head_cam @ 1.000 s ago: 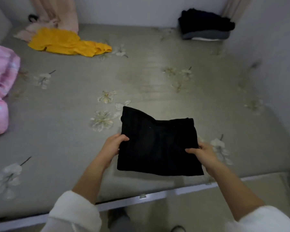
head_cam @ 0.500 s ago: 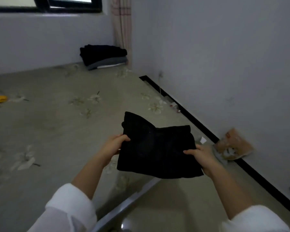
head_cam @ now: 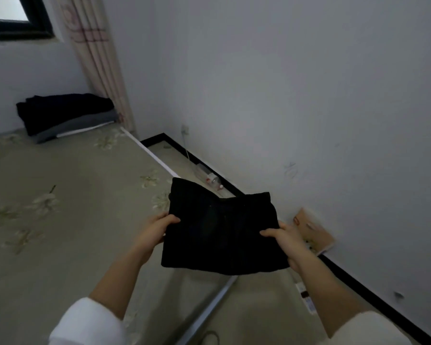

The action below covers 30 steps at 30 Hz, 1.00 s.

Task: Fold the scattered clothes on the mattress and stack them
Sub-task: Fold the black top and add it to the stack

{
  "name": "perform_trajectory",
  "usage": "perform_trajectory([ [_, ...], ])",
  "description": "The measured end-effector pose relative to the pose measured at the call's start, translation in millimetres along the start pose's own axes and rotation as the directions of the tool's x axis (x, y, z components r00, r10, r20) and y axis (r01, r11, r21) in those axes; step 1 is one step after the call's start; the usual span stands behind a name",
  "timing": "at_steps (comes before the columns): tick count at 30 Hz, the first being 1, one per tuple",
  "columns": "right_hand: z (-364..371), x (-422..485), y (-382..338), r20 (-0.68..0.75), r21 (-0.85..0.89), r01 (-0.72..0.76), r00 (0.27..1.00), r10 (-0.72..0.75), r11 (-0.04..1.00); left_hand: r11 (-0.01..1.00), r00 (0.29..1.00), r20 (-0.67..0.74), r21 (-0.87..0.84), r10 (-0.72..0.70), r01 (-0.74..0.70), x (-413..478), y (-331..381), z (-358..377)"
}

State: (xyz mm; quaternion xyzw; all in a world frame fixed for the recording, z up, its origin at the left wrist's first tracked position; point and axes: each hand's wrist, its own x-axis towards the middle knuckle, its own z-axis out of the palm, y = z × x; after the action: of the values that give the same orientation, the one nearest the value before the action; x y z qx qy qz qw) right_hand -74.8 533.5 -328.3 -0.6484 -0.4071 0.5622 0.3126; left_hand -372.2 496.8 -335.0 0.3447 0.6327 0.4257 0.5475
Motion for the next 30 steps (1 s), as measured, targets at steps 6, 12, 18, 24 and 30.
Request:
perform_trajectory([
  [6,-44,99,-51,-0.009,0.038,0.028,1.000,-0.028,0.999,0.999,0.999,0.035,-0.040,-0.012,0.013,100,43,52],
  [12,-81,207,-94,-0.094,0.034,0.118,0.989,-0.115,0.992,0.996,0.999,-0.018,-0.079,0.027,-0.028,184,81,107],
  [18,-112,327,-142,-0.009,-0.047,0.174,0.985,-0.175,0.984,0.991,0.982,-0.185,-0.123,0.032,-0.056,266,111,171],
  [24,-154,425,-200,0.132,-0.149,0.260,0.961,-0.241,0.954,0.976,0.931,-0.364,-0.210,-0.023,-0.058,331,139,248],
  [30,-145,509,-235,0.232,-0.197,0.216,0.958,-0.169,0.956,0.977,0.879,-0.469,-0.212,-0.079,-0.026,385,151,269],
])
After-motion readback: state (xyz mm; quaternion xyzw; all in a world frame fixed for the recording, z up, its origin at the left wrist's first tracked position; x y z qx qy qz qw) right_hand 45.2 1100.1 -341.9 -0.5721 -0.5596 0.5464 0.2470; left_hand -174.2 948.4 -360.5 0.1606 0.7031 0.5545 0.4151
